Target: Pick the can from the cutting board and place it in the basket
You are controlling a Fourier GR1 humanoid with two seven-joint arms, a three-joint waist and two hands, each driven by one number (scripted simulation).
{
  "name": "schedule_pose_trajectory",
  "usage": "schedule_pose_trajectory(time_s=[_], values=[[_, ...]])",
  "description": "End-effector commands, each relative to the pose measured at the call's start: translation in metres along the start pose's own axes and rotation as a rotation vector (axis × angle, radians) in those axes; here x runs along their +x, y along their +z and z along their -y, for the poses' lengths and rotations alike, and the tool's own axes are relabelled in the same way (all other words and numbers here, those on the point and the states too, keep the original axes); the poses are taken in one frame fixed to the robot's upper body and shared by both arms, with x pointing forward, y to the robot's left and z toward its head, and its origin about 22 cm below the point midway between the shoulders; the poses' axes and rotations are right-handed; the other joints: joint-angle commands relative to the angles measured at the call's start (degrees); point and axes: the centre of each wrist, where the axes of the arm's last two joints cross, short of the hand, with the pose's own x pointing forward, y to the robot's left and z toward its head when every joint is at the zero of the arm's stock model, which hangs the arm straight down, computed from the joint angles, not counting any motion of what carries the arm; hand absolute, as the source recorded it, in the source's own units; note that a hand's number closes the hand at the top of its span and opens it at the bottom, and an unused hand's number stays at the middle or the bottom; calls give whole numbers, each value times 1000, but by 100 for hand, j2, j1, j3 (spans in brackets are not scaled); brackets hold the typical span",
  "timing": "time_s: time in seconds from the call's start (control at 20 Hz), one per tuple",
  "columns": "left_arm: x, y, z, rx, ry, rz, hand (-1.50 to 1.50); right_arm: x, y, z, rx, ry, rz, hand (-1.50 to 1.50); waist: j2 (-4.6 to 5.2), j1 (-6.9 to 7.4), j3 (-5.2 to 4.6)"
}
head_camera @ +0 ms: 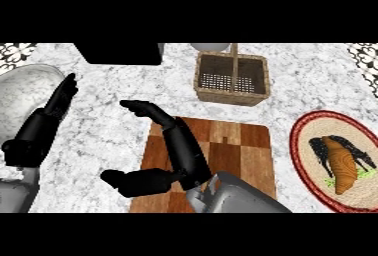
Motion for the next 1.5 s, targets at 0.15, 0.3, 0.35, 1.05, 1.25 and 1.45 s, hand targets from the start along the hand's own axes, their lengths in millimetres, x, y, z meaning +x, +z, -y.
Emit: schedule_pose_trajectory(time_s=[0.15,0.3,0.35,1.05,1.25,1.45], values=[[-6,0,-6,35,-3,-26,0,11,-47,21,-34,556,-129,-150,-154,-284,-45],[-6,-3,-5,22,-4,-31,0,34,-61,20,121,804,-232,-150,-137,-253,-47],[-5,-2,-1,20,-1,-29,0,45,-66,22,165,873,-266,-150,-136,-189,-38],[2,-13,5,12,13,-10,0,159,-89,-20,612,1138,-684,-150,44,-140,28],[1,-16,5,11,12,17,0,143,-101,1,634,1117,-724,-150,80,-138,29],[-4,-8,-5,9,12,3,0,142,-96,2,649,1125,-732,-150,57,-126,32]])
